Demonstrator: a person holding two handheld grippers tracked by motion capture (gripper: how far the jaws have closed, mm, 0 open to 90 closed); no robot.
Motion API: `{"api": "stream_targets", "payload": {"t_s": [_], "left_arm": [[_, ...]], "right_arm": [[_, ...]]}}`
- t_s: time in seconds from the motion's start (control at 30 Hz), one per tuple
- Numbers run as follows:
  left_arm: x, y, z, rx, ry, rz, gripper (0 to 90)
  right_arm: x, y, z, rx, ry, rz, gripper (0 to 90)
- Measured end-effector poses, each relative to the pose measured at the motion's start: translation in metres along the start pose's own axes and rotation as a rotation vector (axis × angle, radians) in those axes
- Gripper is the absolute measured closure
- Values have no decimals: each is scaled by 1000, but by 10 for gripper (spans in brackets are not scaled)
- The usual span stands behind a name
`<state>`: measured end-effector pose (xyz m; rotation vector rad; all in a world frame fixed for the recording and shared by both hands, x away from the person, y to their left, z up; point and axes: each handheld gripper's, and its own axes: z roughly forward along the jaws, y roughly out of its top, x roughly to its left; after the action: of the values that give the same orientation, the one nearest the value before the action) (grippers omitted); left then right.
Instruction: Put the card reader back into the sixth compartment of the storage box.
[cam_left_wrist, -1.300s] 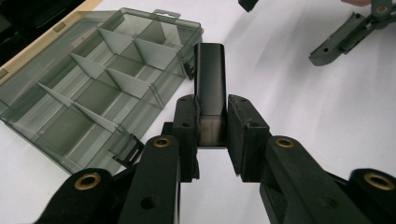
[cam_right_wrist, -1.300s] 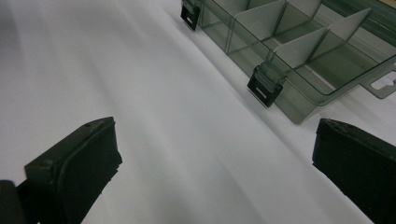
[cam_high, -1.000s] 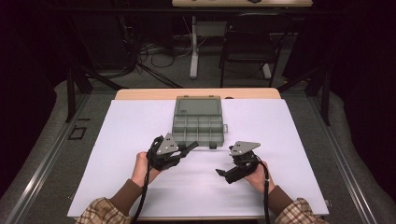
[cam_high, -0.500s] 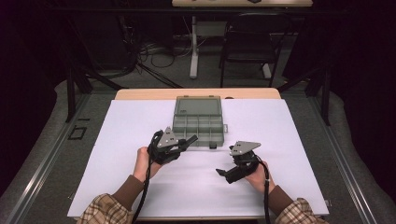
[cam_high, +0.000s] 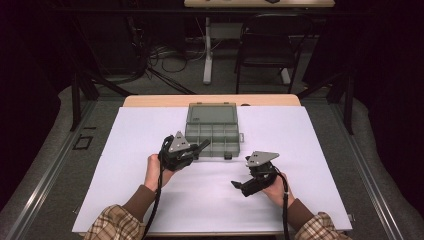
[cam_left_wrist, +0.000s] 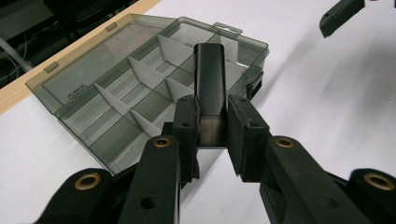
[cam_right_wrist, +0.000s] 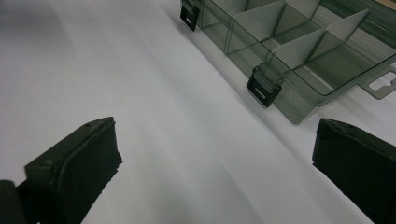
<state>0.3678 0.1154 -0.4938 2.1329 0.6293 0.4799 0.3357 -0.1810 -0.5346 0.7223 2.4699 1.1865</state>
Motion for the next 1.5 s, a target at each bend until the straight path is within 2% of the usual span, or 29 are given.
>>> {"api": "stream_targets", "payload": {"t_s": [0.23, 1.27, 1.5], "left_arm": [[6, 1, 4, -4, 19, -26, 742], [21, 5, 21, 3, 52, -132, 742], [23, 5, 24, 10, 61, -140, 742]], "right_arm": [[0, 0, 0, 0, 1, 3, 0], [-1, -1, 1, -1, 1, 4, 0], [-1, -1, 0, -4, -2, 6, 0]]}}
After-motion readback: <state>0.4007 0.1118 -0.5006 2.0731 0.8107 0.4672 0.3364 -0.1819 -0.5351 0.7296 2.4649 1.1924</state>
